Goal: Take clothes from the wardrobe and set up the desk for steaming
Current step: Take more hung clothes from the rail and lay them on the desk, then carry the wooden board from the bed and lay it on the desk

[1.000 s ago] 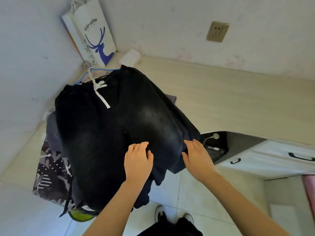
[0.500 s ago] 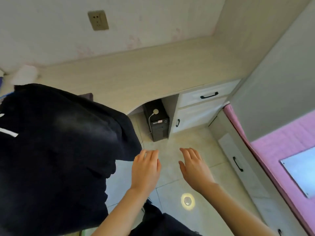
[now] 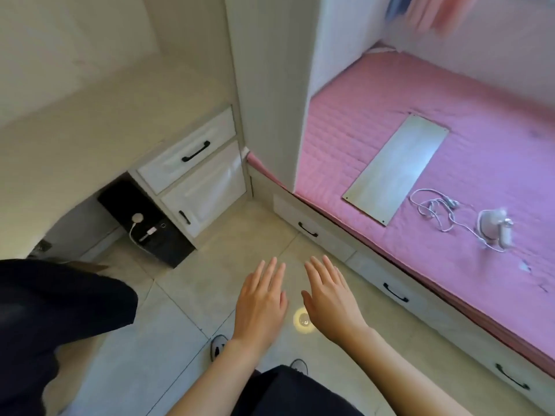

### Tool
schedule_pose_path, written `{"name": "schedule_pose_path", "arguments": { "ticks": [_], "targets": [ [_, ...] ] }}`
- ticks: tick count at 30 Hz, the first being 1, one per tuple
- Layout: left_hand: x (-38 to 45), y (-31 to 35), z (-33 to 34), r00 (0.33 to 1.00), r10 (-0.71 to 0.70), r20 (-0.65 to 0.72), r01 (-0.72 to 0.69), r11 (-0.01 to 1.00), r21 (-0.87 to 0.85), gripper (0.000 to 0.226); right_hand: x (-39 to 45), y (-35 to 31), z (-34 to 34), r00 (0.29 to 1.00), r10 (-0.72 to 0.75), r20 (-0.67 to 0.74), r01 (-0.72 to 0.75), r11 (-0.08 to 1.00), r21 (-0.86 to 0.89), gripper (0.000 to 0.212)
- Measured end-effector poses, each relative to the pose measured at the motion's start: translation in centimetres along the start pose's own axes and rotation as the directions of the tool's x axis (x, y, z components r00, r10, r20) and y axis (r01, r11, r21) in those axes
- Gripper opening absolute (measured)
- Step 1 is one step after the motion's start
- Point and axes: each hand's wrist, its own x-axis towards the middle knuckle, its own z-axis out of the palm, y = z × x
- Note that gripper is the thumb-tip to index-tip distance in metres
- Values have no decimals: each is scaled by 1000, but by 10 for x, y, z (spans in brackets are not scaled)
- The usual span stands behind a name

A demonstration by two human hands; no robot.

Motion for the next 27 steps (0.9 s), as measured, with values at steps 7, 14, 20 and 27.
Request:
{"name": "schedule_pose_path", "arguments": {
  "ticks": [7, 14, 20, 27],
  "targets": [
    [52, 87, 31, 972, 208, 105, -212, 977, 31, 57, -37, 101, -12, 967, 251, -41, -247, 965, 87, 63],
    [119, 136, 60, 928, 319, 192, -336, 940, 64, 58, -31, 178, -16, 892, 450, -34, -444, 889, 114, 61],
    [211, 163, 76, 906, 363, 216, -389, 917, 91, 57, 16, 242, -25, 844, 533, -59, -526, 844, 106, 57],
    [322, 186, 101, 879, 349, 324, -398, 912, 97, 55, 86, 318, -36, 816, 577, -42, -569, 813, 125, 51]
  ]
}}
